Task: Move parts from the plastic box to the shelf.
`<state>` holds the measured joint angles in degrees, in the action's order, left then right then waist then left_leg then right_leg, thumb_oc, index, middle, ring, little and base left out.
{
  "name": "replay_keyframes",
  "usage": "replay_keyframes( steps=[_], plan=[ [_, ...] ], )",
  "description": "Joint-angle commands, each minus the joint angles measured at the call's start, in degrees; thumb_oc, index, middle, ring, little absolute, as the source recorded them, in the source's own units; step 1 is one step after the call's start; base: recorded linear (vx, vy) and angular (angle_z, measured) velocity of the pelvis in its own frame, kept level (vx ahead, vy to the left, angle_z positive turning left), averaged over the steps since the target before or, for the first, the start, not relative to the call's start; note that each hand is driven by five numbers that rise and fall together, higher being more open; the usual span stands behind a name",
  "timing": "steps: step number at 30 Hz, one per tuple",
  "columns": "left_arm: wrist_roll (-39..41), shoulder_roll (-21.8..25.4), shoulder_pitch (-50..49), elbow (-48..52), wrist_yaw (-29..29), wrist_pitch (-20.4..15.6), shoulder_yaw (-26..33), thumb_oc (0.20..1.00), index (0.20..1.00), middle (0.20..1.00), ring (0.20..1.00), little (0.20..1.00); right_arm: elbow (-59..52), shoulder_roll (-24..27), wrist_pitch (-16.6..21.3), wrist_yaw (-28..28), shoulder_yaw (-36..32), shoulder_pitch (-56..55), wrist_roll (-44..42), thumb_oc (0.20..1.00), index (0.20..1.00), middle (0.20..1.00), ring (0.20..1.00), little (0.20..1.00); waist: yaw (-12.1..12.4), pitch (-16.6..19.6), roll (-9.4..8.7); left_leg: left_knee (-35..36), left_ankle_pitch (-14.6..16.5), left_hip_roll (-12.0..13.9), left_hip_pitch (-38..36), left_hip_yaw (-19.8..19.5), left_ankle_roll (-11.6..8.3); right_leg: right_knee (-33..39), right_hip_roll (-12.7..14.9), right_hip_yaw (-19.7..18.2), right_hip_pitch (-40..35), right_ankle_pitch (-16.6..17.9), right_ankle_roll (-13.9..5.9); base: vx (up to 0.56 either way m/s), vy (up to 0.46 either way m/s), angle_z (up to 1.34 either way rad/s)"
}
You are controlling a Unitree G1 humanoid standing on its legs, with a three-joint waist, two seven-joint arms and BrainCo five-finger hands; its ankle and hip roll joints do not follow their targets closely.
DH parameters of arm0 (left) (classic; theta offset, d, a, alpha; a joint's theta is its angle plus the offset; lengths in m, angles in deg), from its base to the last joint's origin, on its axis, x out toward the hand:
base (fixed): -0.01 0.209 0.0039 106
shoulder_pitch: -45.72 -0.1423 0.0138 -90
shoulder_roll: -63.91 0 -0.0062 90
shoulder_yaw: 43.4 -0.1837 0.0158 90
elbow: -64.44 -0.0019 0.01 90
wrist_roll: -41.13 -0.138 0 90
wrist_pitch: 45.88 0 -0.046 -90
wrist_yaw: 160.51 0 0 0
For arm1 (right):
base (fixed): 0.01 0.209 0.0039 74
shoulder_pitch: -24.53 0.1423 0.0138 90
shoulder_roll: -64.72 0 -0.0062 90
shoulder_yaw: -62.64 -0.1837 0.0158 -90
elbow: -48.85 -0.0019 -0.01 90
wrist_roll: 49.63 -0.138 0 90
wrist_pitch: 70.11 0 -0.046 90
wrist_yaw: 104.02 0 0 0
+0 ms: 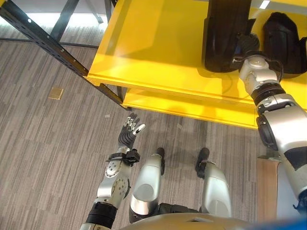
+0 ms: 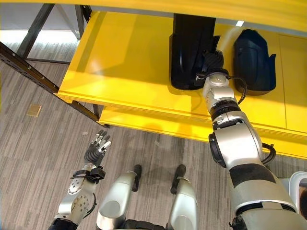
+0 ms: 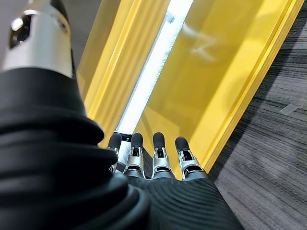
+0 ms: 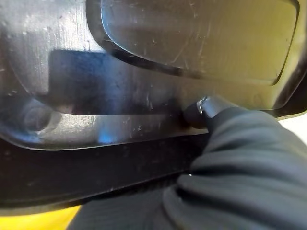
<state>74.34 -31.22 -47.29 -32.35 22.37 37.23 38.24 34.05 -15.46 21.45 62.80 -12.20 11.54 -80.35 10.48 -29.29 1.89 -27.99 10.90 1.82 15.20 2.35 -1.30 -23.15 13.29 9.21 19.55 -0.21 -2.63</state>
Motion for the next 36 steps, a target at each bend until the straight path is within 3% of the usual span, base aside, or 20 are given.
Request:
replay_keyframes(
  steps=[1,14,36],
  plan=[
    [1.4,2.0,-1.3,6.1,-0.5,-2.1,-2.2,1.0,1.0,1.0,1.0,1.0,-1.0,2.7,3.9,-0.9,2.7,7.3,-0.9,0.2,0.2,0.2,0.2,0.2,1.5,2.8,1.43,-0.1,1.4,4.6,-0.3,-3.8,-2.8,-3.4,4.3,-1.2,1.1,-0.4,-1.58,-0.01,-0.016,0.05],
    [2.2,2.2,0.1,6.8,0.3,-2.6,-4.8,1.0,1.0,1.0,1.0,1.0,5.0,6.8,3.7,-2.1,3.7,10.9,-2.5,0.2,0.2,0.2,0.2,0.2,2.9,1.1,4.49,-2.2,2.1,3.9,3.3,-5.0,-2.54,-5.6,5.5,-1.0,4.4,-1.0,-1.86,0.0,0.01,0.07],
    [3.3,2.1,0.2,8.3,2.4,-4.0,-3.9,1.0,1.0,1.0,1.0,1.0,8.2,7.9,3.3,-3.4,3.9,13.4,-3.6,0.2,0.2,0.2,0.2,0.2,3.4,-0.3,5.39,-3.4,2.3,3.4,5.7,-5.3,-2.62,-5.1,5.7,-1.1,5.5,-0.5,-1.9,0.0,0.003,0.0]
  ],
)
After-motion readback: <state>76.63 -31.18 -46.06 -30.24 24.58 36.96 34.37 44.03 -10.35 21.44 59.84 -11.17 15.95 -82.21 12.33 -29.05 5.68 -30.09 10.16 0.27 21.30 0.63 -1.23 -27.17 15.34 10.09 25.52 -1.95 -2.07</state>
